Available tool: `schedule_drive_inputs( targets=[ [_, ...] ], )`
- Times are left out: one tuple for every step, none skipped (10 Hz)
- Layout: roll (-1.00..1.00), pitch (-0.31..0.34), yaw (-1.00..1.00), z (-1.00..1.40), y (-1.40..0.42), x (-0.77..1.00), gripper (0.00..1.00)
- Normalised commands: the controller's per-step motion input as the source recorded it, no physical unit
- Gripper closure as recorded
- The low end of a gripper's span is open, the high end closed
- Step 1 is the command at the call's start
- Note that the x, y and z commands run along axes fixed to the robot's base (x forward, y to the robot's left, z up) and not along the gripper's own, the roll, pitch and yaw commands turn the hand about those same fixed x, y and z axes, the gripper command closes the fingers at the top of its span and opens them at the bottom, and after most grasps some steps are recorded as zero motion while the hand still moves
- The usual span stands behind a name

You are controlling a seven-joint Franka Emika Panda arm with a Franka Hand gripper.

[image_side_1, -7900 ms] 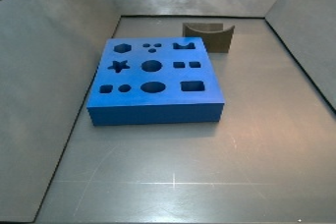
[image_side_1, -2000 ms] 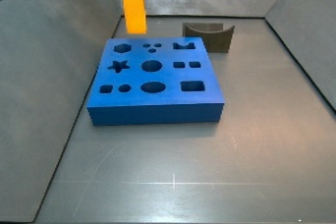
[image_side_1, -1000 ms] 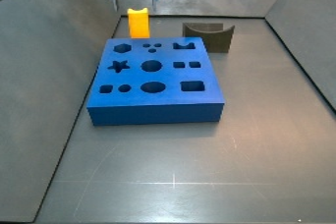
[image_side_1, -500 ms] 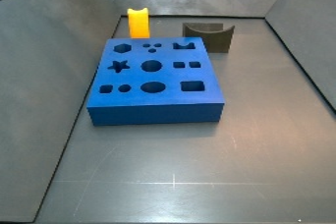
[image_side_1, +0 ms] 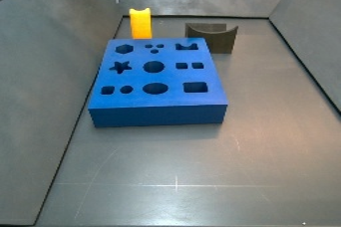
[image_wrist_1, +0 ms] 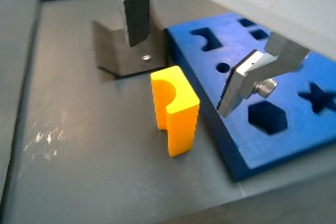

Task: Pick up the arch object. Move up. Rotate the arch object. Move to above the board. Insert the arch object.
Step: Rotate the arch object.

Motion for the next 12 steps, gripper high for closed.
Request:
schedule_drive_inputs(
  targets=[
    [0.0,-0.003,1.0,-0.02,-0.01,0.03,0.0],
    [0.0,-0.003,1.0,-0.02,-0.01,0.03,0.0],
    [0.0,-0.003,1.0,-0.02,-0.01,0.03,0.0],
    [0.0,-0.003,1.0,-0.02,-0.01,0.03,0.0],
    [0.0,-0.003,1.0,-0.02,-0.01,0.03,0.0],
    [0.0,-0.003,1.0,-0.02,-0.01,0.03,0.0],
    [0.0,-0.003,1.0,-0.02,-0.01,0.03,0.0],
    [0.0,-0.004,1.0,-0.02,-0.01,0.03,0.0],
    [0.0,-0.004,1.0,-0.02,-0.01,0.03,0.0],
    [0.0,-0.004,1.0,-0.02,-0.01,0.03,0.0],
    [0.0,-0.004,1.0,-0.02,-0.01,0.03,0.0],
    [0.0,-0.004,1.0,-0.02,-0.01,0.03,0.0]
  ],
)
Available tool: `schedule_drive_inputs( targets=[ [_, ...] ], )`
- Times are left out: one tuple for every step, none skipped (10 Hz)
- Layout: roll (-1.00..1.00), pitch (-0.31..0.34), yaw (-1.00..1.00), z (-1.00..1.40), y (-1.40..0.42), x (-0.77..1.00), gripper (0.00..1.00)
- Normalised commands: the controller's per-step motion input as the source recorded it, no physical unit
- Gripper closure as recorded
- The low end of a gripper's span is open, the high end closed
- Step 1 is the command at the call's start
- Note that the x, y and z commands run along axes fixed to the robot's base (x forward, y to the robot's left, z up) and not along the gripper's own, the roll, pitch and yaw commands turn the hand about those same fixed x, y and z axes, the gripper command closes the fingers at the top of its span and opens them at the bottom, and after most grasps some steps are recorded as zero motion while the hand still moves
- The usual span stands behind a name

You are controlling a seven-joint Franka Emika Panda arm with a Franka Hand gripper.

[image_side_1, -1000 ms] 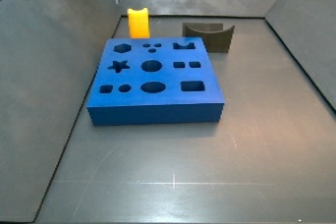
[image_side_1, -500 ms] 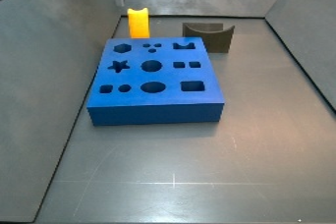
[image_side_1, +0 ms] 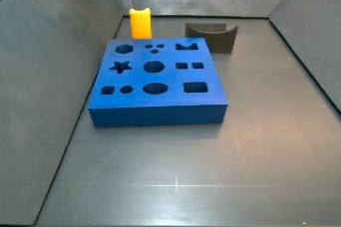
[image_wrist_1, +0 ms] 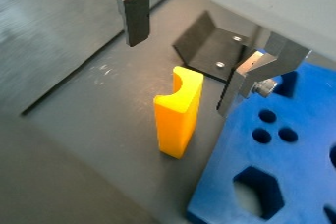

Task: Pick up the arch object. Move up. Rotate the arch object. Move to above the board. Insert the arch object.
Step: Rotate the arch object.

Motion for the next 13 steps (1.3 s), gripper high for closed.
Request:
schedule_drive_inputs(
  targets=[
    [0.0,-0.004,1.0,-0.02,-0.01,0.03,0.0],
    [0.0,-0.004,1.0,-0.02,-0.01,0.03,0.0],
    [0.0,-0.005,1.0,-0.02,-0.01,0.03,0.0],
    [0.0,-0.005,1.0,-0.02,-0.01,0.03,0.0],
    [0.0,-0.005,1.0,-0.02,-0.01,0.03,0.0],
    [0.0,-0.005,1.0,-0.02,-0.01,0.03,0.0],
    [0.0,-0.006,1.0,-0.02,-0.01,0.03,0.0],
    [0.0,-0.006,1.0,-0.02,-0.01,0.03,0.0],
    [0.0,-0.006,1.0,-0.02,-0.01,0.03,0.0],
    [0.0,-0.007,1.0,-0.02,-0.01,0.03,0.0],
    [0.0,-0.007,1.0,-0.02,-0.01,0.03,0.0],
    [0.0,-0.008,1.0,-0.02,-0.01,0.03,0.0],
    [0.0,-0.008,1.0,-0.02,-0.01,0.03,0.0]
  ],
)
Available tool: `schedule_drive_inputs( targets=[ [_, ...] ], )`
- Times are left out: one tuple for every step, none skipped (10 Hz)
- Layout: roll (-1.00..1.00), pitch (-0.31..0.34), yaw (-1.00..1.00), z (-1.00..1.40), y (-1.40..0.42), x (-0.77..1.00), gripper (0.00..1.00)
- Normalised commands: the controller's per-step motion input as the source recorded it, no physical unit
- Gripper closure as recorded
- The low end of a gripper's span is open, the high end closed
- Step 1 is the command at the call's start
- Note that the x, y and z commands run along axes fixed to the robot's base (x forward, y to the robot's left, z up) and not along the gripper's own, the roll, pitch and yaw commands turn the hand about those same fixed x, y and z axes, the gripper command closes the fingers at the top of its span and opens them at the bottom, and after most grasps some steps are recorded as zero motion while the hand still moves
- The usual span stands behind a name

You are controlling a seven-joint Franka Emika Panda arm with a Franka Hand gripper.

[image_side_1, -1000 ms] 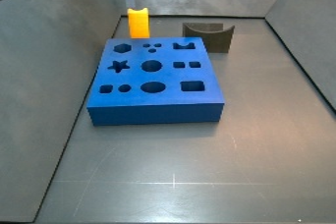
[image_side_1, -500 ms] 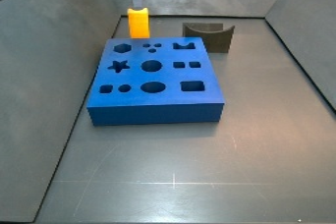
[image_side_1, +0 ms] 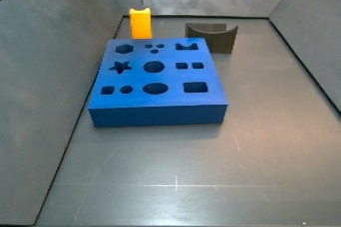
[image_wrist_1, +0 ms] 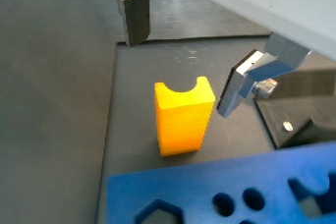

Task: Pick up the arch object. Move up. Rotate the arch object. Move to above the board. Insert the arch object.
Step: Rotate the arch object.

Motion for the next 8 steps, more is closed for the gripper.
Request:
schedule_drive_inputs(
  targets=[
    [0.0,-0.009,1.0,-0.02,-0.01,0.03,0.0],
    [0.0,-0.009,1.0,-0.02,-0.01,0.03,0.0],
    [0.0,-0.011,1.0,-0.02,-0.01,0.03,0.0],
    [0.0,-0.011,1.0,-0.02,-0.01,0.03,0.0],
    [0.0,-0.013,1.0,-0.02,-0.01,0.03,0.0],
    [0.0,-0.014,1.0,-0.02,-0.01,0.03,0.0],
    [0.0,-0.017,1.0,-0.02,-0.01,0.03,0.0],
    [0.0,-0.019,1.0,-0.02,-0.01,0.03,0.0]
  ],
)
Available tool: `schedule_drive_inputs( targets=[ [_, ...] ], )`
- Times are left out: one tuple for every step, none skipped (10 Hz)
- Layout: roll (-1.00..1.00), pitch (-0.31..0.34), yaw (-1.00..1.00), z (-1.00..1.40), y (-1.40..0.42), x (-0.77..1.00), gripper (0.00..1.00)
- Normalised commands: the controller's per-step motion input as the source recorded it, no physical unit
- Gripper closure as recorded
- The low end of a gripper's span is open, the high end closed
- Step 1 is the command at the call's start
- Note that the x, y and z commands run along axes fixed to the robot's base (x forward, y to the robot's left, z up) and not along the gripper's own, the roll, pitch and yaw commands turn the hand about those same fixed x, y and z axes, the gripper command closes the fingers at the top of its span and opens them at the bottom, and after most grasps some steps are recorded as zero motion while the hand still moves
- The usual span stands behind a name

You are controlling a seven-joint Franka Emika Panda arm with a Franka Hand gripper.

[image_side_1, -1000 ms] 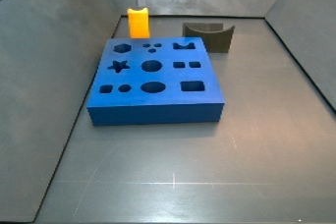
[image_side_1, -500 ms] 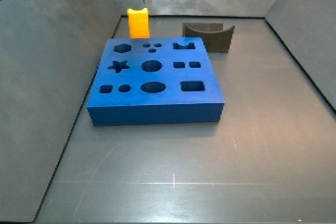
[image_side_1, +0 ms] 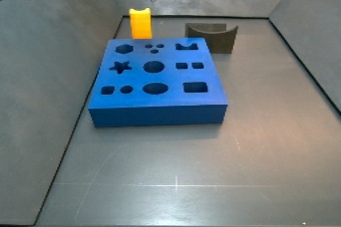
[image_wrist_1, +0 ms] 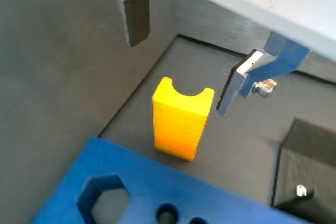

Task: Pick up the arch object. Move up. Rotate the arch object. Move to above the board. Insert the arch object.
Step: Rotate the arch object.

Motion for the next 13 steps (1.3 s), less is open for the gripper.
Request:
schedule_drive_inputs(
  targets=[
    [0.0,-0.024,1.0,-0.02,-0.01,0.03,0.0],
    [0.0,-0.03,1.0,-0.02,-0.01,0.03,0.0],
    [0.0,-0.03,0.67,-0.02,-0.01,0.03,0.0],
    [0.0,-0.03,0.52,-0.02,-0.01,0.03,0.0],
    [0.0,-0.029,0.25,-0.02,-0.01,0.03,0.0],
    [0.0,0.0,0.0,-1.0,0.0,0.0,0.0],
    [0.0,-0.008,-0.06,-1.0,0.0,0.01,0.0],
    [0.0,-0.019,-0.06,-1.0,0.0,0.01,0.0],
    [-0.01,-0.035,-0.06,-1.0,0.0,0.02,0.0],
    [-0.01,-0.046,-0.04,-0.99,0.0,0.02,0.0],
    [-0.02,-0.048,-0.04,-0.89,0.0,0.02,0.0],
    [-0.02,-0.047,-0.03,-0.82,0.0,0.02,0.0],
    [-0.03,-0.05,-0.03,-0.69,0.0,0.02,0.0]
  ],
)
